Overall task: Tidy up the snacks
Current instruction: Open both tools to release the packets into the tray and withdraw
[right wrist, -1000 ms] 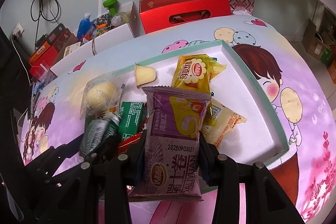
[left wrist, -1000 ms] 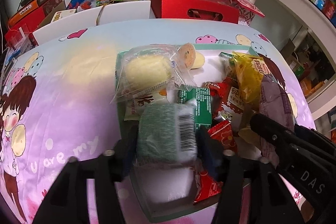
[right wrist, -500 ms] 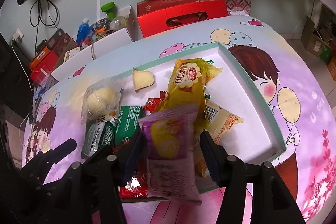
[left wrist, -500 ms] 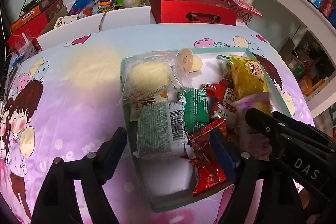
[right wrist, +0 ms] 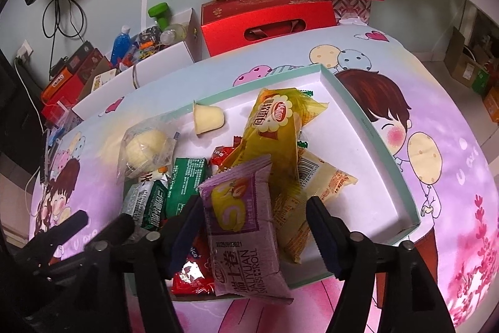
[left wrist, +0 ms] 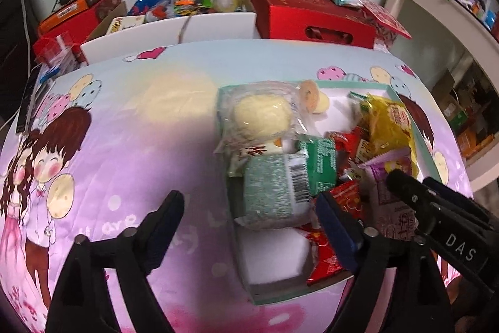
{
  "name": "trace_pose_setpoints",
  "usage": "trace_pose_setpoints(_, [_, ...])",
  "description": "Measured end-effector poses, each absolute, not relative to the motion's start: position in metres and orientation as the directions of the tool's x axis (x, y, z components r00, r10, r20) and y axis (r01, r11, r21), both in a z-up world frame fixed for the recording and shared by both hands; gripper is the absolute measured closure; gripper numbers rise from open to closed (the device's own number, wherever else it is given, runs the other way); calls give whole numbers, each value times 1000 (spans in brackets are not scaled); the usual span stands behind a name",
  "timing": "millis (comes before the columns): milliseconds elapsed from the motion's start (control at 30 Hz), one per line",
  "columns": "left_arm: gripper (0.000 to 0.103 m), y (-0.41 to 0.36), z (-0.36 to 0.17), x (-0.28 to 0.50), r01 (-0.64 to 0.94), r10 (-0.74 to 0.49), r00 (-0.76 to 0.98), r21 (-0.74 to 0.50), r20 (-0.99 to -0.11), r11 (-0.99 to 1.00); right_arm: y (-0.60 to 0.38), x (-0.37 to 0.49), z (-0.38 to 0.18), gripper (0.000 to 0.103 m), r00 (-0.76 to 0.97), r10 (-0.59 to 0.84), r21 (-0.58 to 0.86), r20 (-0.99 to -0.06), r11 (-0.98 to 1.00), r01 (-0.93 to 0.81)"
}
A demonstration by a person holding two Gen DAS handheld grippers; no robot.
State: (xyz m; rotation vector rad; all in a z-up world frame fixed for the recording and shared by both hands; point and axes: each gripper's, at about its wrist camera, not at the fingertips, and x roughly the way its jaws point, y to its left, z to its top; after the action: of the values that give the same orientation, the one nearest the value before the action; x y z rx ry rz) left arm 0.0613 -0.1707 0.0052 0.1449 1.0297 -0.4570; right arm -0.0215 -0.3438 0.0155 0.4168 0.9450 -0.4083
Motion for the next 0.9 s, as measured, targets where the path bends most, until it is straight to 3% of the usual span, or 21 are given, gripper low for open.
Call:
trace_pose_setpoints(233, [4,-153,8,70,349,-245,490,-69,-837,934,-340,-18,13,10,525,-136,165,-840,858,486])
trace_pose_setpoints(300, [4,-149,7,72,337,-229,497,-56,-837,940,-338,-17,13,1,526,-137,161,-839,861,482])
trace_pose_setpoints(567, [4,-135,2,79,276,-164,523,-15,-837,961,-336,-15,12,0,523,-152,143,-839,866,480])
trace_pose_setpoints(900, [3,-129,-1,81,266,-166,504,-31,-848,964,-327,-12,13,0,524,-145,133,-839,880,457])
